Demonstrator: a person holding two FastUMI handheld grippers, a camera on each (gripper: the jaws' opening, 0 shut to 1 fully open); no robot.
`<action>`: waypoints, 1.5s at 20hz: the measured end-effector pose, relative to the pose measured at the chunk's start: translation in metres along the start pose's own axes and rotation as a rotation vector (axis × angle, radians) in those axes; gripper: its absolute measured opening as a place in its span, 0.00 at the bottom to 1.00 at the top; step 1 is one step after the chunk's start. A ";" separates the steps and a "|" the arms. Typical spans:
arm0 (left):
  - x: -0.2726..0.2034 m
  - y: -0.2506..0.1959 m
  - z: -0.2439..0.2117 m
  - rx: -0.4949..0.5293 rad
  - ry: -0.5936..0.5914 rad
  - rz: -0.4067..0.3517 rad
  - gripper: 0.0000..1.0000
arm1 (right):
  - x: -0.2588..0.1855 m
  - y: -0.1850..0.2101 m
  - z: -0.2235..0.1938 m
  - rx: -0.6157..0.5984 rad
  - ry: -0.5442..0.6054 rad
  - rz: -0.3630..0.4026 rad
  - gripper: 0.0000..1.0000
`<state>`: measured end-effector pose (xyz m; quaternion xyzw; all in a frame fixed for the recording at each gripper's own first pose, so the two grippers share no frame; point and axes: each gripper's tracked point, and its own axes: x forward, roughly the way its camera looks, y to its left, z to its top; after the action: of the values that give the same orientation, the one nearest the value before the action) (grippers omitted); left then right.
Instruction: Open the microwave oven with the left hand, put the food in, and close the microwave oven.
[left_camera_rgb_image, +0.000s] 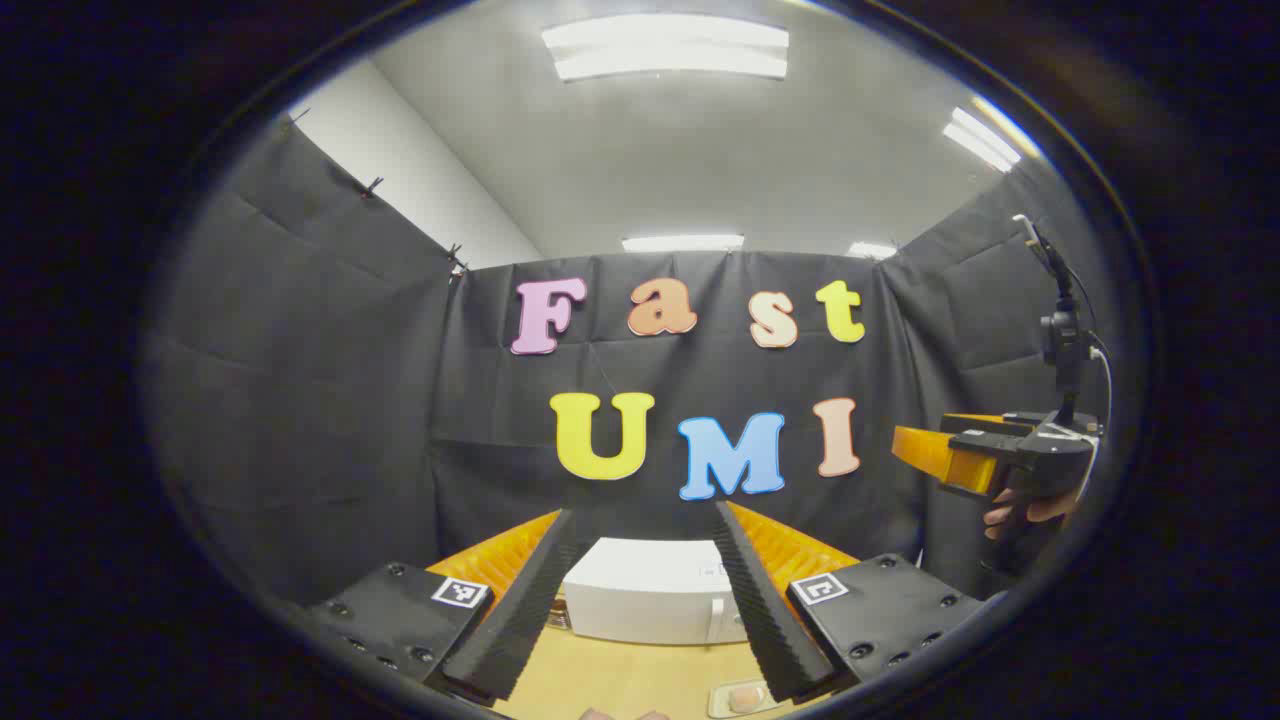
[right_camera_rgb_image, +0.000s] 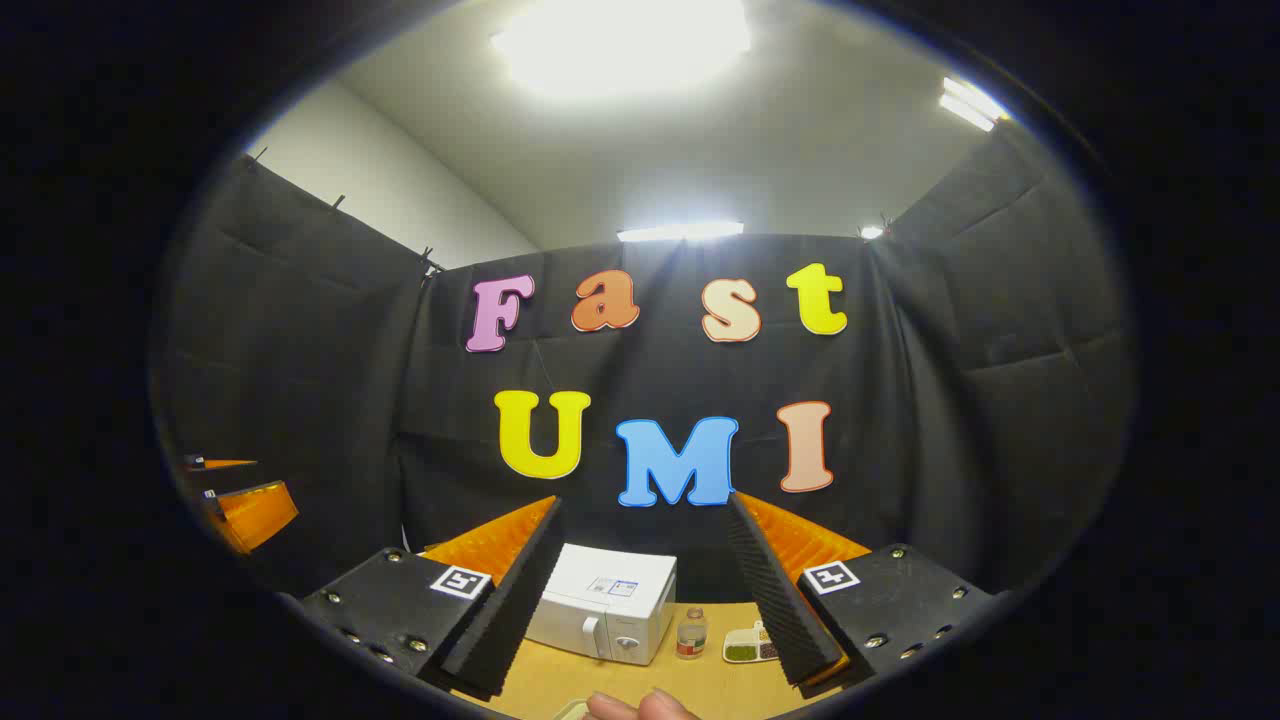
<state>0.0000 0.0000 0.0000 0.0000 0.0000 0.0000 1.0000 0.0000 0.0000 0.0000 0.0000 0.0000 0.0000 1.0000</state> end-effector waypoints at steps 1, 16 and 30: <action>0.003 -0.003 0.002 -0.001 0.001 0.001 0.93 | 0.001 -0.001 0.001 0.005 -0.003 0.007 0.98; 0.057 -0.022 -0.040 0.006 0.023 -0.065 0.94 | 0.027 -0.031 -0.005 -0.017 0.003 -0.081 0.97; 0.148 -0.059 -0.204 0.037 0.134 -0.281 0.94 | 0.058 -0.023 -0.013 -0.067 0.032 -0.223 0.98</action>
<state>0.1481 -0.0594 -0.2043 0.0186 0.0668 -0.1400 0.9877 0.0577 -0.0227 -0.0125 -0.0334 0.0160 -0.1112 0.9931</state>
